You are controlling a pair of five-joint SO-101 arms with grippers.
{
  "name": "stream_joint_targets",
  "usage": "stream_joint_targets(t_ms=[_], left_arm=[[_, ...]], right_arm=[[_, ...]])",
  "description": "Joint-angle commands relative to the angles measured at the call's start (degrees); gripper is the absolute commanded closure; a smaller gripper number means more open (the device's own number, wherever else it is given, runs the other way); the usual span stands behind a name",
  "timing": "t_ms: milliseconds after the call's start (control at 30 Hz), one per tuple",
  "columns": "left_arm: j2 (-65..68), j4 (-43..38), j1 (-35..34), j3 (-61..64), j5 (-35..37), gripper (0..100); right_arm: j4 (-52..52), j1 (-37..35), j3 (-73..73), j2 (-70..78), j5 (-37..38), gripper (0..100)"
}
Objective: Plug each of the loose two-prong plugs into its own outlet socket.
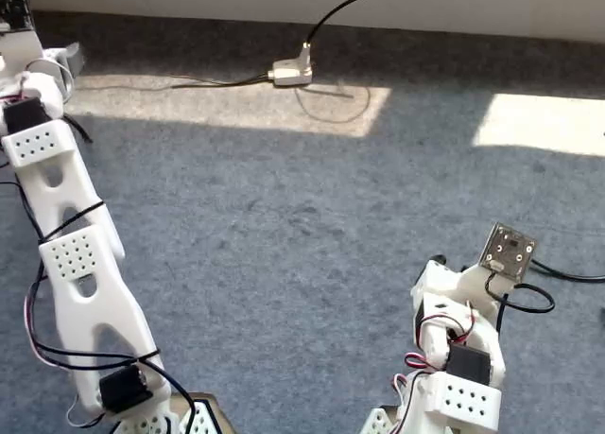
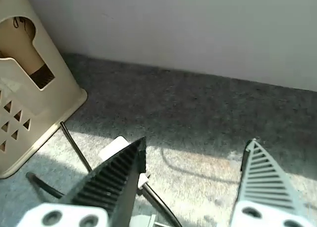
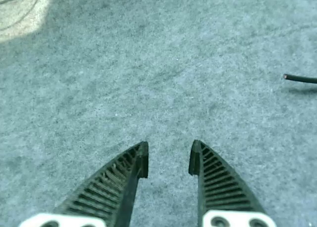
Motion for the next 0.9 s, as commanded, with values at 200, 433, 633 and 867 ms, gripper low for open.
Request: stream_joint_targets(t_ms=[200,433,633,867], left_arm=[[21.32,-40.97,-5.32,-1.80,0.09,69],[23.78,-25.23,-7.96,-1.89,-3.25,83],[20.53,-0.35,-7.08,-1.98,-17.67,99],[16.31,26.90,-5.76,-1.98,-21.45,99]], right_arm=[[-0.22,-0.48,-0.04,-0.48,0.70,84.6],[-0.22,-3.38,0.04,-0.48,2.81,84.6],[-0.22,-3.47,0.04,-0.48,3.87,84.6],[-0.22,-3.47,0.04,-0.48,3.96,84.6]])
